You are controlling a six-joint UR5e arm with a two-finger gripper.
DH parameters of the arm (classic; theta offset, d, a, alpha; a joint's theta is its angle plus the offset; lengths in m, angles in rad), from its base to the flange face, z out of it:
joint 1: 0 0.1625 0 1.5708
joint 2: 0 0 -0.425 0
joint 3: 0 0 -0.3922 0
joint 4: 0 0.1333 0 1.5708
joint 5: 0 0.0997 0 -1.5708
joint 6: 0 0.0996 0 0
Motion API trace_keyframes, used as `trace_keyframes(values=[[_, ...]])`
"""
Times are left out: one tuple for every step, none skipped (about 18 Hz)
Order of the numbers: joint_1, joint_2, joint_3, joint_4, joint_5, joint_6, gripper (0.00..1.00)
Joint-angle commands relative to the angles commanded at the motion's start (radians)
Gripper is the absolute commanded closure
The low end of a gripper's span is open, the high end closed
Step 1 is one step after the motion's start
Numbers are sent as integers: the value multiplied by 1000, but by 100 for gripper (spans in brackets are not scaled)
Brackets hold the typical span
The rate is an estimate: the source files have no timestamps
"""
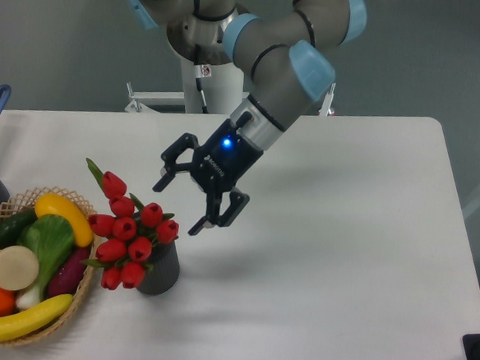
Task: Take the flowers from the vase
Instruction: 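Move the open gripper toward the red tulip stems above the vase, then lower the gripper around the tulip stems and close on them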
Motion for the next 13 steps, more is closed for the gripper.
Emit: trace_keyframes(values=[[-3,-2,-2,2,-2,0,0],[-6,-6,-2,3,-2,0,0],[-8,-8,0,5,-2,0,0],[-8,-8,-2,5,0,0,0],[-8,-9,0,5,0,2,0],[-8,-14,6,5,0,2,0],[-8,-26,12,6,0,2,0],[-9,-32,17,6,0,2,0],[-9,-32,18,6,0,2,0],[-8,-35,18,6,0,2,0],[-8,-37,18,6,0,2,0],[-9,-37,18,6,0,2,0],[-9,-38,18,6,0,2,0]])
